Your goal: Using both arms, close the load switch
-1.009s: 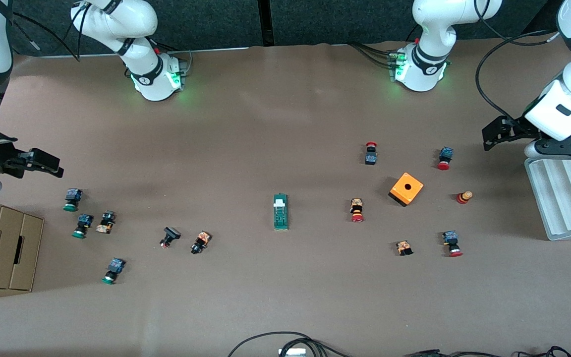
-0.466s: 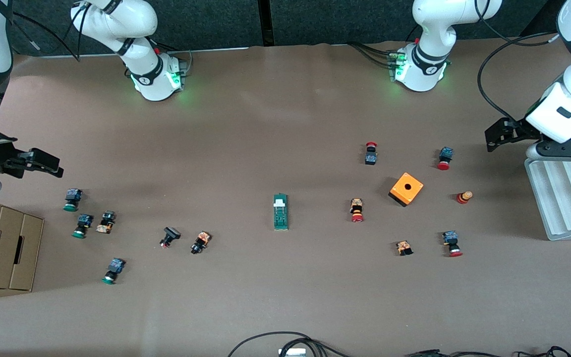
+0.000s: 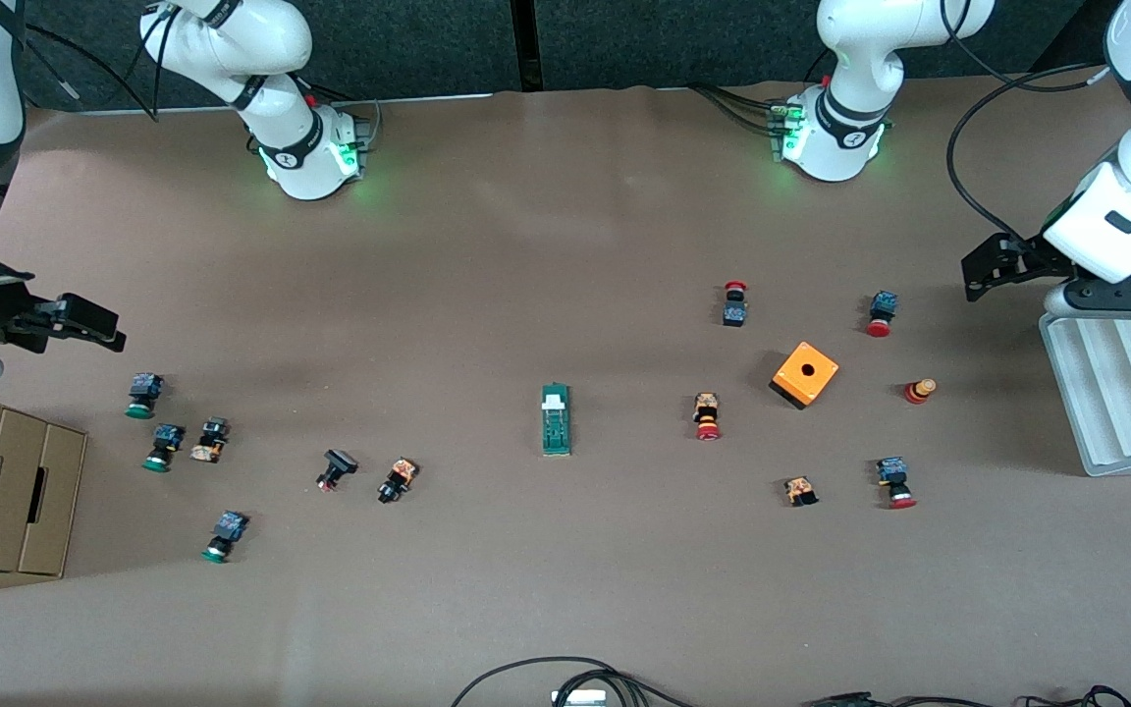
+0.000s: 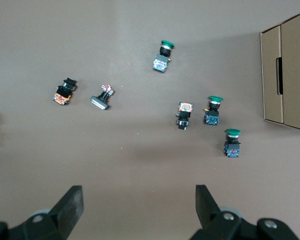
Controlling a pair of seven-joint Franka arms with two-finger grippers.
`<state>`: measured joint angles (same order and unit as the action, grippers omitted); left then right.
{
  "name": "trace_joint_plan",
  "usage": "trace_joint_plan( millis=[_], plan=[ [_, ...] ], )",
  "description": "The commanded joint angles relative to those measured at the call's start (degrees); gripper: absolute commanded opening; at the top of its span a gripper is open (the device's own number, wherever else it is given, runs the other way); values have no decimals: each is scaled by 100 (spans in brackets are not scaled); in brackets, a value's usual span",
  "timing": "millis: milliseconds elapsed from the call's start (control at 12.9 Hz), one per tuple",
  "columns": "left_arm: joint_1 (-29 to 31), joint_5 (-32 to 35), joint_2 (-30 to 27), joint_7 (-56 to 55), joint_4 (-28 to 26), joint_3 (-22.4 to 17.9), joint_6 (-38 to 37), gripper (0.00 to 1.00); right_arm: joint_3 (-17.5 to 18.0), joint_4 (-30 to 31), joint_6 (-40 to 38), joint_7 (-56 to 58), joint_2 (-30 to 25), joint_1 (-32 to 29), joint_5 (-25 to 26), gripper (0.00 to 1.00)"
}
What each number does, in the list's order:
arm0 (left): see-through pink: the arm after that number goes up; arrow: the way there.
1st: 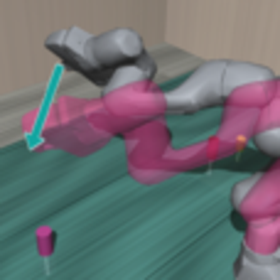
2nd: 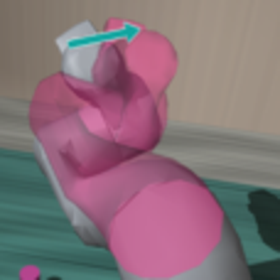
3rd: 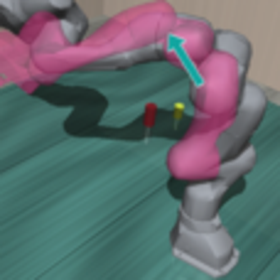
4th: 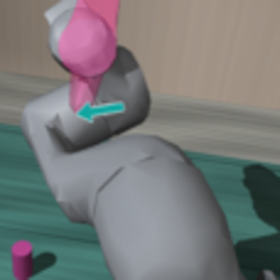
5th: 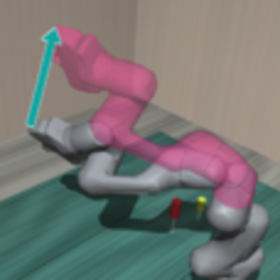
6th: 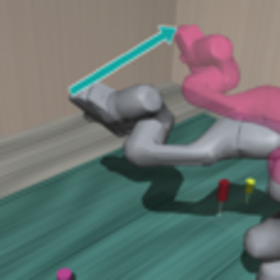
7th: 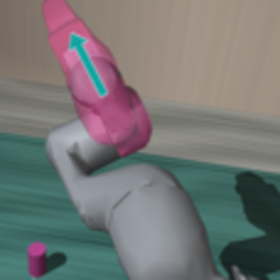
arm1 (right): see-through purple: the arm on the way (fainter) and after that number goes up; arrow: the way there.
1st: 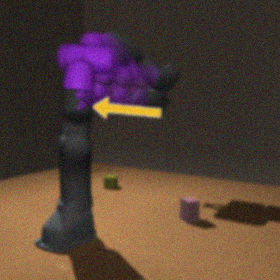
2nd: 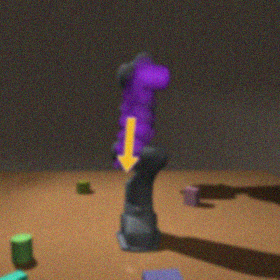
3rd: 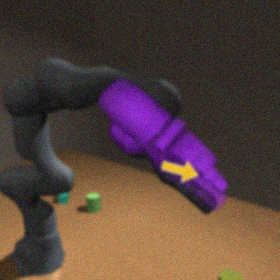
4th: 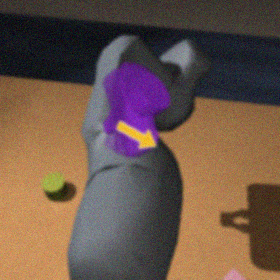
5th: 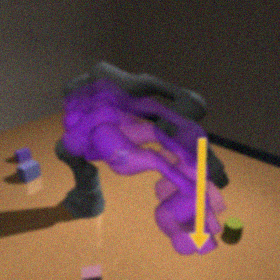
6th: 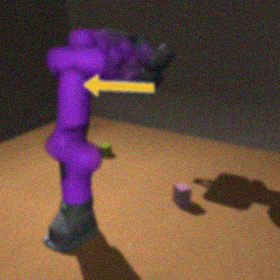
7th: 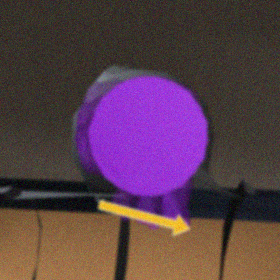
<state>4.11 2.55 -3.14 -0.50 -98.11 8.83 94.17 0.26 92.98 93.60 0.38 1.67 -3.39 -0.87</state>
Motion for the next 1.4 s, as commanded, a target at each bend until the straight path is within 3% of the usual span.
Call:
trace_joint_plan(
  millis=[0, 311, 466, 543, 1009, 1320],
  plan=[
    [55, 44, 103, -12, 196, 49, -118, 100, 0, -148, -88, 33, 35, 13, 25, 100],
    [46, 44, 103, -12, 196, 49, -118, 100, 18, -149, 8, -3, 113, 224, -97, 100],
    [46, 44, 103, -12, 196, 57, -118, 100, -9, -149, 218, 32, 359, 207, -684, 100],
    [46, 44, 103, -12, 196, 57, -118, 100, 0, -157, 315, 7, 508, 224, -739, 100],
    [46, -69, 103, -29, 187, 57, -118, 100, 0, -157, 527, -29, 764, 268, -547, 100],
    [-129, -237, 94, -1240, 196, 443, -109, 100, 0, -157, 659, -29, 782, 348, -449, 100]
  ],
)
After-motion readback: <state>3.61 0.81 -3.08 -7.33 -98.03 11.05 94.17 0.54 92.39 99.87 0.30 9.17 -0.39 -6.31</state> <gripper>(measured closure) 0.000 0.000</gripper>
